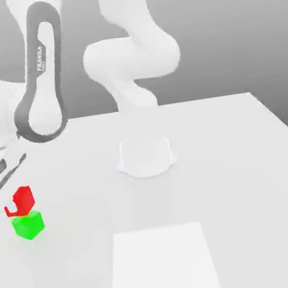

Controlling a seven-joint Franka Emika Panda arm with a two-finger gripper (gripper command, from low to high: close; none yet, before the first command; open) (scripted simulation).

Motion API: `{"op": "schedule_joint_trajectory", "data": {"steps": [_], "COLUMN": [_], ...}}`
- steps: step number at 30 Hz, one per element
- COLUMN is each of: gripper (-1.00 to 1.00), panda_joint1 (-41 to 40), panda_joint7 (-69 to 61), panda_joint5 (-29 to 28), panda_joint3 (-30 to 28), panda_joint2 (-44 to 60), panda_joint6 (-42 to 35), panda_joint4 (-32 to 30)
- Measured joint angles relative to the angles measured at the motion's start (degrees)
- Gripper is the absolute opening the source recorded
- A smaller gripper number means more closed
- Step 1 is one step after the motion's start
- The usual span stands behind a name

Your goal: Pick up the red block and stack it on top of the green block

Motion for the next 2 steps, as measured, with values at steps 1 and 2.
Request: {"op": "schedule_joint_trajectory", "data": {"steps": [1, 2], "gripper": [1.0, 1.0], "panda_joint1": [0.0, 0.0], "panda_joint7": [0.0, 0.0], "panda_joint5": [0.0, 0.0], "panda_joint3": [0.0, 0.0], "panda_joint2": [0.0, 0.0], "panda_joint6": [0.0, 0.0], "panda_joint4": [0.0, 0.0]}}
